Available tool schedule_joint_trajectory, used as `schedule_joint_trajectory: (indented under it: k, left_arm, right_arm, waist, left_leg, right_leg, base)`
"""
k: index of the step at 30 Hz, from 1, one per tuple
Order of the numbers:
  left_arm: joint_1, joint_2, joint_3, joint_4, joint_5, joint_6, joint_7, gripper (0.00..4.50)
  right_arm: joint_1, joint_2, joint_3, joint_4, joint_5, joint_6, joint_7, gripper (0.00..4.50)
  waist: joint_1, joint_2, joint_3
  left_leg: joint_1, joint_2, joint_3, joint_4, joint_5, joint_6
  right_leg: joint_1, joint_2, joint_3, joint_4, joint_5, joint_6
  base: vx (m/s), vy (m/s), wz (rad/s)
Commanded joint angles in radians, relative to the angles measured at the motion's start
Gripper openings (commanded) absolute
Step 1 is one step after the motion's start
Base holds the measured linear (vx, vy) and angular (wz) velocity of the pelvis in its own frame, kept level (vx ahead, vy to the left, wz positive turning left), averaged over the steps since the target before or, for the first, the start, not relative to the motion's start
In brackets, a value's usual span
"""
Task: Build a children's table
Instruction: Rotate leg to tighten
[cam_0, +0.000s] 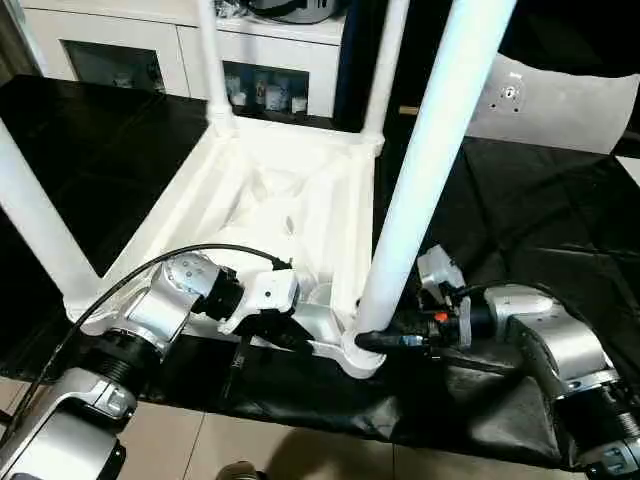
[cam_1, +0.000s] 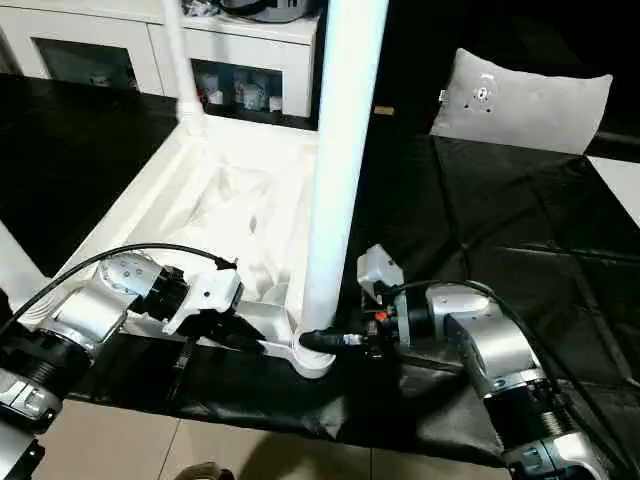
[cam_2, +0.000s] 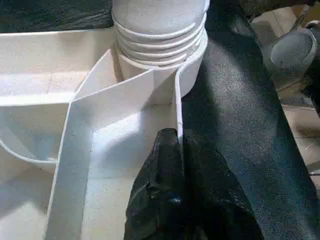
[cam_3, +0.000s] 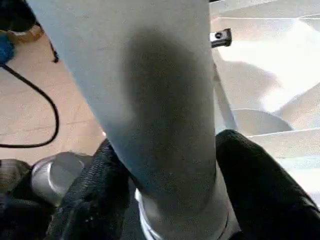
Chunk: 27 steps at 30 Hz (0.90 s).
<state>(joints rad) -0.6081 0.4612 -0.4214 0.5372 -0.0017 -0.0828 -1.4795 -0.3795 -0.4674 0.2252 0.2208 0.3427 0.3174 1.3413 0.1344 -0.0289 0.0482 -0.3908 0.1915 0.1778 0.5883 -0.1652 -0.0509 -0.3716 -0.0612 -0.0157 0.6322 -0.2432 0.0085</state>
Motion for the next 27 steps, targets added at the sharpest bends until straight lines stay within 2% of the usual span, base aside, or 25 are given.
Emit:
schedule_joint_trajectory:
  k: [1,2,5,9,11,13,15,16,17,19,20,22,25,26,27]
  left_arm:
    - [-0.026,-0.015,-0.044,-0.005,0.019,-0.036,-0.057,0.0]
    - [-0.029,-0.013,-0.043,0.004,0.02,-0.043,-0.06,0.0]
    - [-0.031,-0.013,-0.042,0.01,0.02,-0.047,-0.059,0.0]
    - [-0.027,-0.02,-0.025,0.011,0.009,-0.022,-0.037,0.0]
    - [-0.024,-0.034,-0.006,0.007,-0.006,0.021,-0.002,0.0]
    - [-0.019,-0.056,0.016,-0.013,-0.014,0.099,0.062,0.0]
    - [-0.02,-0.1,0.05,-0.034,-0.018,0.212,0.177,0.0]
    - [-0.02,-0.1,0.05,-0.034,-0.018,0.212,0.177,0.0]
    - [-0.026,-0.13,0.067,-0.041,-0.023,0.26,0.233,0.0]
    - [-0.037,-0.169,0.071,-0.037,-0.007,0.311,0.301,0.0]
    - [-0.042,-0.184,0.072,-0.033,0.003,0.324,0.324,0.0]
    - [-0.053,-0.22,0.075,-0.016,0.019,0.35,0.375,0.0]
    - [-0.077,-0.292,0.101,0.008,0.033,0.405,0.509,0.0]
    - [-0.087,-0.323,0.115,0.014,0.036,0.424,0.567,0.0]
    - [-0.087,-0.323,0.115,0.014,0.036,0.424,0.567,0.0]
  right_arm:
    - [-0.022,-0.008,0.004,0.013,0.002,0.011,0.018,2.53]
    - [-0.024,-0.008,0.006,0.016,0.003,0.015,0.026,2.46]
    - [-0.026,-0.009,0.006,0.019,0.007,0.022,0.033,2.19]
    - [-0.017,0.001,-0.008,-0.004,0.037,0.068,0.015,2.13]
    - [-0.001,0.02,-0.025,-0.039,0.061,0.118,-0.026,2.12]
    - [0.022,0.063,-0.04,-0.072,0.038,0.138,-0.144,2.12]
    - [0.037,0.157,-0.064,-0.068,-0.05,0.13,-0.389,2.12]
    - [0.037,0.157,-0.064,-0.068,-0.05,0.13,-0.389,2.11]
    - [0.037,0.201,-0.077,-0.065,-0.072,0.15,-0.484,2.1]
    - [0.035,0.265,-0.093,-0.063,-0.1,0.172,-0.607,2.09]
    - [0.034,0.287,-0.098,-0.063,-0.113,0.179,-0.651,2.07]
    - [0.027,0.326,-0.09,-0.056,-0.165,0.178,-0.745,2.05]
    - [0.0,0.43,-0.137,-0.027,-0.205,0.209,-0.956,2.02]
    - [-0.014,0.461,-0.148,-0.011,-0.223,0.198,-1.021,2.02]
    - [-0.014,0.461,-0.148,-0.011,-0.223,0.198,-1.021,2.02]
  waist:
    - [-0.006,-0.001,-0.064]
    - [-0.003,0.001,-0.065]
    - [-0.001,-0.003,-0.064]
    - [-0.001,-0.002,-0.064]
    - [-0.002,-0.002,-0.062]
    - [-0.002,0.001,-0.06]
    - [-0.011,-0.001,-0.054]
    - [-0.014,-0.002,-0.052]
    - [-0.029,-0.001,-0.05]
    - [-0.042,-0.002,-0.048]
    - [-0.057,-0.005,-0.05]
    - [-0.068,-0.006,-0.051]
    - [-0.074,-0.005,-0.053]
    - [-0.075,0.001,-0.056]
    - [-0.076,0.0,-0.056]
  left_leg:
    - [0.034,0.045,-0.005,-0.063,-0.143,0.034]
    - [0.035,0.046,-0.005,-0.062,-0.143,0.033]
    - [0.034,0.045,-0.005,-0.062,-0.141,0.03]
    - [0.035,0.045,-0.005,-0.063,-0.143,0.027]
    - [0.036,0.046,-0.005,-0.065,-0.148,0.022]
    - [0.037,0.045,-0.005,-0.066,-0.161,0.014]
    - [0.037,0.042,-0.008,-0.074,-0.219,-0.024]
    - [0.038,0.04,-0.008,-0.076,-0.24,-0.037]
    - [0.036,0.038,-0.015,-0.081,-0.279,-0.064]
    - [0.037,0.039,-0.016,-0.082,-0.3,-0.072]
    - [0.026,0.035,-0.02,-0.085,-0.286,-0.075]
    - [0.03,0.035,-0.018,-0.081,-0.273,-0.068]
    - [0.028,0.031,-0.014,-0.077,-0.24,-0.052]
    - [0.029,0.032,-0.014,-0.076,-0.22,-0.055]
    - [0.029,0.031,-0.014,-0.076,-0.216,-0.055]
  right_leg:
    - [0.026,-0.074,0.025,-0.061,0.044,-0.252]
    - [0.025,-0.074,0.025,-0.059,0.046,-0.254]
    - [0.026,-0.074,0.025,-0.059,0.044,-0.252]
    - [0.026,-0.074,0.025,-0.059,0.036,-0.251]
    - [0.024,-0.073,0.027,-0.061,0.02,-0.249]
    - [0.021,-0.074,0.028,-0.063,0.003,-0.246]
    - [0.016,-0.077,0.03,-0.072,-0.109,-0.226]
    - [0.013,-0.077,0.031,-0.076,-0.152,-0.22]
    - [0.016,-0.08,0.033,-0.083,-0.256,-0.196]
    - [0.012,-0.08,0.034,-0.088,-0.292,-0.185]
    - [0.019,-0.079,0.032,-0.09,-0.306,-0.165]
    - [0.013,-0.075,0.034,-0.091,-0.273,-0.162]
    - [0.012,-0.071,0.037,-0.09,-0.221,-0.168]
    - [0.012,-0.07,0.036,-0.085,-0.176,-0.178]
    - [0.012,-0.067,0.035,-0.085,-0.161,-0.181]
  base:
    - [0.0,0.0,0.0]
    - [0.0,0.0,0.0]
    - [0.0,0.0,0.0]
    - [0.0,0.0,0.0]
    - [0.0,0.0,0.0]
    - [0.0,0.0,0.0]
    - [0.0,0.0,0.0]
    - [0.0,0.0,0.0]
    - [0.0,0.0,0.0]
    - [0.0,0.0,0.0]
    - [0.0,0.0,0.0]
    - [0.0,0.0,0.0]
    - [0.0,0.0,0.0]
    - [0.0,0.0,0.0]
    - [0.0,0.0,0.0]
